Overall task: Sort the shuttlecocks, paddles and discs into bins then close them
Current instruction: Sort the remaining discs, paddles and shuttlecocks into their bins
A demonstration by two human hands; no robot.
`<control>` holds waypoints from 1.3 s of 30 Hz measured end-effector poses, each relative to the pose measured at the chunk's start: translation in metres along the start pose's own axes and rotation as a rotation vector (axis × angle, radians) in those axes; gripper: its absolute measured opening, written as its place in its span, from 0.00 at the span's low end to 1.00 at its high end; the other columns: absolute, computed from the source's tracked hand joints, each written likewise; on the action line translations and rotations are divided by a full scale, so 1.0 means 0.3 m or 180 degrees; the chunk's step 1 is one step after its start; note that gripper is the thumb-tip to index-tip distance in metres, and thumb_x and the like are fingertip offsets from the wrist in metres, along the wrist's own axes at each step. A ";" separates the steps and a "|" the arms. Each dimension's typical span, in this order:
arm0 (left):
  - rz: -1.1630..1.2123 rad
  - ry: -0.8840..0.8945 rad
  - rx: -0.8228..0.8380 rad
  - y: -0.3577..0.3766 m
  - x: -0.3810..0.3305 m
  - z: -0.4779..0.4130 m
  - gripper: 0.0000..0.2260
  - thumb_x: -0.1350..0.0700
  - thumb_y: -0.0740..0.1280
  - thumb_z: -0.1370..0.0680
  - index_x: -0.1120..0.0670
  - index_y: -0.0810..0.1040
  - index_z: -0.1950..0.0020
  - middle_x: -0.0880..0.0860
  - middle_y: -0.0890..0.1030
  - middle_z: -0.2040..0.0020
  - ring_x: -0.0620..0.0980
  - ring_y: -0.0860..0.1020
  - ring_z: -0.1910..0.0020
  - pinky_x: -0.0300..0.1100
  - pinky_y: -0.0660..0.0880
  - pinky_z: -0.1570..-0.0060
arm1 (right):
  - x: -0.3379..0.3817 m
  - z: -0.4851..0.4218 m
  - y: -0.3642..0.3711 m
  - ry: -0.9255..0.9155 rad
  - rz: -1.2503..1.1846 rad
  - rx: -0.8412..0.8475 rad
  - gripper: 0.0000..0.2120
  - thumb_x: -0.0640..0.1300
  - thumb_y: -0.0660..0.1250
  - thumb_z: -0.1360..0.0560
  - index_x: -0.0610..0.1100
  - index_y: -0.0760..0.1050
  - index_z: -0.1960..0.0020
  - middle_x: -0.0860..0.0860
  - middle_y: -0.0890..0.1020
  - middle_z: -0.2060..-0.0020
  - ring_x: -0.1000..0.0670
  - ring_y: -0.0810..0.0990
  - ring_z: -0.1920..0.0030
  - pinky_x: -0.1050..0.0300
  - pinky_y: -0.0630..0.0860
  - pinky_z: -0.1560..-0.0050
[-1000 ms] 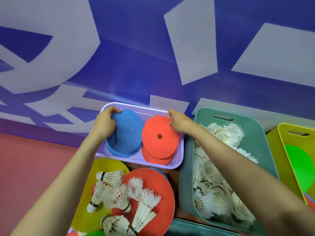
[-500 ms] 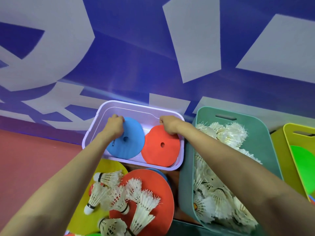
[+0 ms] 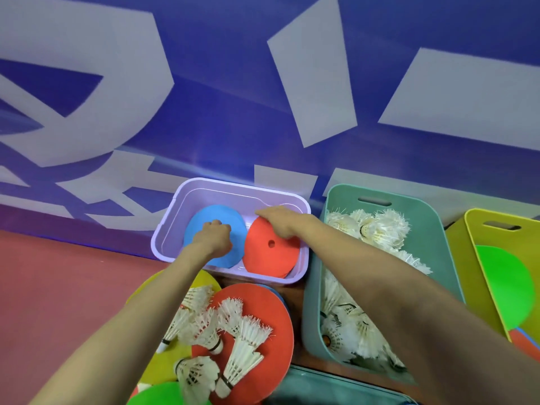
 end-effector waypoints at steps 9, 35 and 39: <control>0.0685 0.0063 -0.0703 -0.098 -0.060 0.179 0.19 0.57 0.64 0.23 0.55 0.71 0.32 0.57 0.70 0.32 0.58 0.69 0.34 0.50 0.67 0.36 | 0.027 0.215 -0.028 -0.0264 -0.0087 -0.0740 0.24 0.37 0.63 0.26 0.45 0.67 0.30 0.46 0.69 0.32 0.44 0.63 0.30 0.49 0.62 0.31; 0.1660 0.2051 -0.1331 0.298 -1.067 1.086 0.10 0.56 0.66 0.28 0.53 0.79 0.48 0.50 0.77 0.47 0.51 0.76 0.47 0.41 0.71 0.48 | -0.414 1.578 0.575 0.0322 -0.0606 -0.2887 0.15 0.39 0.62 0.26 0.45 0.73 0.39 0.48 0.78 0.46 0.47 0.73 0.41 0.52 0.68 0.38; 0.1598 0.1817 -0.0942 0.439 -1.173 1.122 0.09 0.54 0.67 0.27 0.52 0.78 0.48 0.51 0.76 0.48 0.53 0.76 0.47 0.47 0.74 0.49 | -0.508 1.684 0.678 0.0394 -0.0841 -0.2763 0.17 0.37 0.64 0.27 0.43 0.75 0.39 0.48 0.78 0.46 0.49 0.72 0.43 0.58 0.67 0.40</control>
Point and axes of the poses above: each hand's wrist, its own z-axis away from the middle knuckle, its own y-axis out of the palm, x = y × z, the point moved 4 cm from there along -z, towards the middle knuckle
